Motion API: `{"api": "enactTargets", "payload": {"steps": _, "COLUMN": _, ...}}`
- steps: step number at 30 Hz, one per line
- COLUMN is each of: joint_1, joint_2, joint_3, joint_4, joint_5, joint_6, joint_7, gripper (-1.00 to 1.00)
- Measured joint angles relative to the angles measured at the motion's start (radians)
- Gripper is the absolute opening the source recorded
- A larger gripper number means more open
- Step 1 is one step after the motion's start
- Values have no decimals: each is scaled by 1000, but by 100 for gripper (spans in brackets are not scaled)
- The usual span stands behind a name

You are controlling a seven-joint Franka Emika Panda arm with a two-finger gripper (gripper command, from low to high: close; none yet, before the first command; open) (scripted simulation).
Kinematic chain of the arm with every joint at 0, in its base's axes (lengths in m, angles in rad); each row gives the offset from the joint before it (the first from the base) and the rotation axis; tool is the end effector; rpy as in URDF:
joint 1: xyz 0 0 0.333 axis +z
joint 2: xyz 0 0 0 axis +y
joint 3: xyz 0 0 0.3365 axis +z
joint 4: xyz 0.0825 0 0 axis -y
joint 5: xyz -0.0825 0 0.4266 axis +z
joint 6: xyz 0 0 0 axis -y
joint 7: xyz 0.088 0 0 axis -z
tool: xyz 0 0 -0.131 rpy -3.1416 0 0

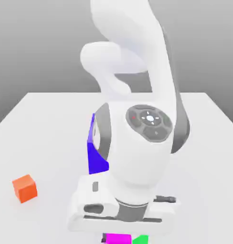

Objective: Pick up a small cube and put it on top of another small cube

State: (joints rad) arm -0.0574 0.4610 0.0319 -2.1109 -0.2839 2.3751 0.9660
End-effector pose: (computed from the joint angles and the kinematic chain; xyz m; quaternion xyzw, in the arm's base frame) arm 0.5844 -0.0218 0.1379 0.9196 -0.3722 -0.0495 0.1155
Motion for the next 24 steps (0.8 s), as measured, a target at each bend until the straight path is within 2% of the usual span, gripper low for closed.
{"api": "enactTargets", "payload": {"steps": 6, "joint_1": -49, "joint_2": 50, "joint_3": -50, "joint_4": 39, "joint_5": 31, "joint_6": -103, "joint_7": -30, "gripper": -100}}
{"api": "enactTargets", "payload": {"steps": 13, "joint_1": -62, "joint_2": 66, "joint_3": -77, "joint_4": -13, "joint_5": 72, "joint_6": -163, "joint_7": 0, "gripper": -100}}
{"api": "enactTargets", "payload": {"steps": 19, "joint_1": -61, "joint_2": 10, "joint_3": -84, "joint_4": -80, "joint_5": 103, "joint_6": -142, "joint_7": 28, "gripper": -100}}
{"api": "enactTargets", "payload": {"steps": 24, "joint_1": -47, "joint_2": -70, "joint_3": -67, "joint_4": -155, "joint_5": 125, "joint_6": -70, "joint_7": 41, "gripper": -100}}
